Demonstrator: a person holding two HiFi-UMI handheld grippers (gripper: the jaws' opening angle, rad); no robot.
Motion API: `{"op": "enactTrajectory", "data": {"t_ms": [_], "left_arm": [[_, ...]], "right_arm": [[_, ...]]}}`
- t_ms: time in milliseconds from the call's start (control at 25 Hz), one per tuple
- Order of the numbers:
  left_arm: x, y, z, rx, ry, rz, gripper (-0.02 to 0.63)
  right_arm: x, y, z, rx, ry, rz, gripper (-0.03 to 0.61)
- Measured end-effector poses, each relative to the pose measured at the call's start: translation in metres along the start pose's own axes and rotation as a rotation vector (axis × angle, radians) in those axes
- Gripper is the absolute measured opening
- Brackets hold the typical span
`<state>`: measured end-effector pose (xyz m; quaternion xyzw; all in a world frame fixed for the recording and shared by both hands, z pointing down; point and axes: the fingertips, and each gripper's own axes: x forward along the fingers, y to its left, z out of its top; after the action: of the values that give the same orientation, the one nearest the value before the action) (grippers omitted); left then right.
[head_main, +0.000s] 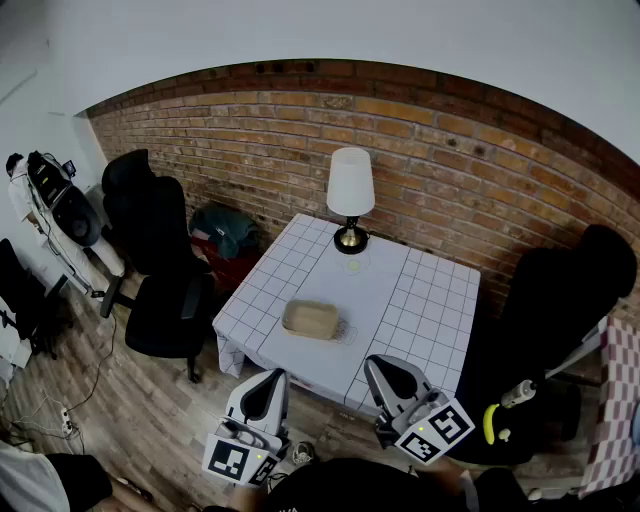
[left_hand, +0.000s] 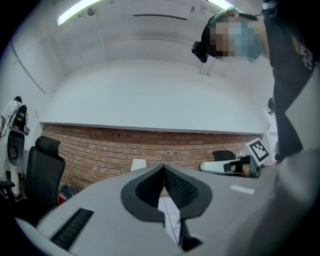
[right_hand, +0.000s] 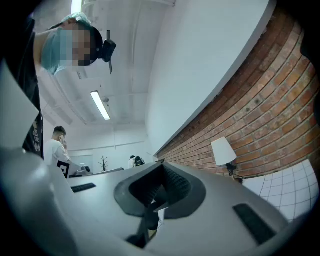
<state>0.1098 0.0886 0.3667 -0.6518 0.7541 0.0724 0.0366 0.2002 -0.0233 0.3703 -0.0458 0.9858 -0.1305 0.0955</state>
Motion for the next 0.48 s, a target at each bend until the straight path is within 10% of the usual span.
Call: {"op": "enactTrajectory", "data": {"t_ms": [480], "left_arm": [[-0.003, 0.031, -0.006, -0.032, 0.013, -0.005, 0.009]], "right_arm": [[0.02, 0.002, -0.008, 0.05, -0.031, -0.029, 0.005]]}}
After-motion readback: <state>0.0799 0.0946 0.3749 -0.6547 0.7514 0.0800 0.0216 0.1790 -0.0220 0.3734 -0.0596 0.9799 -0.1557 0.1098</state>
